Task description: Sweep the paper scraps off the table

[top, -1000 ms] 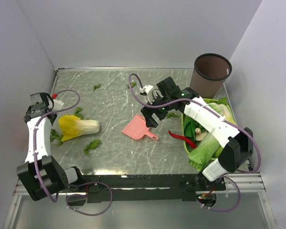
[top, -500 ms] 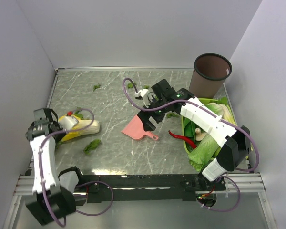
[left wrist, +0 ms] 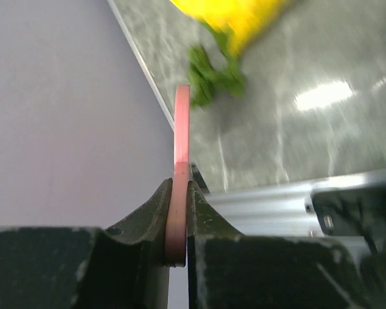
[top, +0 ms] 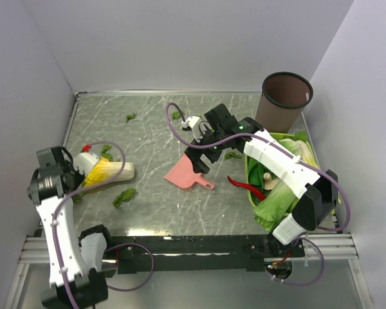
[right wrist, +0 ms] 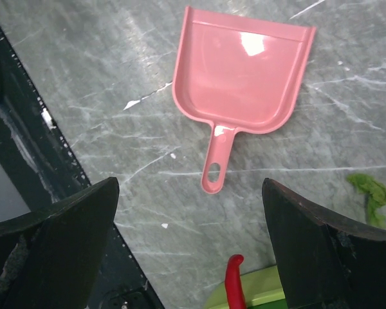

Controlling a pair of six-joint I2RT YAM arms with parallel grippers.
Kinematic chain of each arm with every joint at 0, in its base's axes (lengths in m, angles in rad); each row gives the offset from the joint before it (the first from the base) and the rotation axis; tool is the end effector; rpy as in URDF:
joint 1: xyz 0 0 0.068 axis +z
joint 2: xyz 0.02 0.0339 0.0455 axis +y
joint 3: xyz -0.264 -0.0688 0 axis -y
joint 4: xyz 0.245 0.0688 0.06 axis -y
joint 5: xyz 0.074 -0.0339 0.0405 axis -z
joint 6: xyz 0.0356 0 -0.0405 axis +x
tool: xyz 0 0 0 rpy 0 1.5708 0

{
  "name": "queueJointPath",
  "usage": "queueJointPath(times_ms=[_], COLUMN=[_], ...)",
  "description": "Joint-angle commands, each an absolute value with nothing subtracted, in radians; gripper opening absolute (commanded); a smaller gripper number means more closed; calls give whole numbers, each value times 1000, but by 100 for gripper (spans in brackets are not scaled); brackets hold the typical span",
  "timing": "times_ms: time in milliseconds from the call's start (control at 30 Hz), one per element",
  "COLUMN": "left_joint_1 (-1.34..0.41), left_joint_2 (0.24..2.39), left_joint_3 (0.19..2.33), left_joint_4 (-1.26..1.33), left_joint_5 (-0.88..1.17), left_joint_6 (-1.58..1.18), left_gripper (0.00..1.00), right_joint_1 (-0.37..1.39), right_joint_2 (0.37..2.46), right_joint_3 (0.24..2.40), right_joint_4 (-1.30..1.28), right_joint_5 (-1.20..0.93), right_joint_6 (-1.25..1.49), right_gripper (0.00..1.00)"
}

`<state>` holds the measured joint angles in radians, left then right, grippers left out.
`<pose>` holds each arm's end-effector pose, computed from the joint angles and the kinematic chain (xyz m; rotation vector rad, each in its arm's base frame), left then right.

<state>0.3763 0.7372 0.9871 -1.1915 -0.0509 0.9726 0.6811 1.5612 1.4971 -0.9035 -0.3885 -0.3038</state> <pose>0.1031 0.0427 0.3211 0.7489 2.5109 0.5845 0.2451 0.2160 0.3336 -1.3424 2.1721 0.6412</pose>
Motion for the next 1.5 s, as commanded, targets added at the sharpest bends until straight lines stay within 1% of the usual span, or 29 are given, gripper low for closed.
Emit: queueJointPath(times_ms=[0, 33, 200, 300, 433, 567, 667, 700, 733, 800, 833, 900, 967, 1067, 1133, 1200, 1233, 1267, 1333, 1467], left_joint_1=[380, 379, 379, 380, 382, 383, 382, 382, 382, 384, 385, 383, 385, 385, 385, 385, 384, 383, 383, 384], left_joint_2=[830, 842, 933, 977, 994, 902, 783, 749, 683, 612, 548, 500, 473, 488, 530, 569, 601, 612, 644, 698], left_joint_3=[1031, 1020, 947, 908, 810, 744, 726, 716, 709, 704, 703, 700, 701, 713, 764, 825, 839, 848, 859, 937], left_joint_4=[-912, -861, -779, -819, -838, -920, -1084, -1177, -1233, -1273, -1281, -1298, -1307, -1249, -1255, -1301, -1313, -1321, -1336, -1377], left_joint_5=[-83, -81, -46, 12, 52, 173, 268, 288, 307, 369, 374, 396, 394, 324, 258, 215, 169, 152, 118, 92], left_joint_6=[827, 830, 995, 1075, 1109, 1164, 1218, 1238, 1285, 1281, 1278, 1325, 1358, 1252, 1168, 1164, 1146, 1129, 1079, 962], left_gripper=[1, 1, 1, 1, 1, 1, 1, 1, 1, 1, 1, 1, 1, 1, 1, 1, 1, 1, 1, 1], right_joint_1=[689, 687, 687, 689, 689, 689, 689, 690, 689, 689, 690, 690, 689, 690, 689, 687, 687, 687, 692, 695], right_joint_2=[1555, 1562, 1572, 1582, 1580, 1569, 1565, 1566, 1569, 1578, 1589, 1607, 1620, 1624, 1611, 1600, 1597, 1598, 1620, 1715], right_joint_3=[1568, 1575, 1583, 1588, 1577, 1552, 1534, 1528, 1526, 1528, 1532, 1554, 1584, 1608, 1608, 1594, 1592, 1595, 1601, 1684], right_joint_4=[-859, -874, -899, -911, -905, -908, -911, -914, -914, -914, -914, -916, -922, -928, -922, -919, -926, -964, -1005, -1048], right_joint_5=[-350, -350, -351, -356, -342, -344, -345, -347, -350, -357, -365, -376, -382, -388, -385, -391, -409, -476, -534, -574], right_joint_6=[-301, -301, -308, -318, -325, -334, -341, -341, -344, -341, -338, -336, -341, -373, -411, -445, -513, -566, -706, -753], right_gripper=[100, 100, 100, 100, 100, 100, 100, 100, 100, 100, 100, 100, 100, 100, 100, 100, 100, 100, 96, 86])
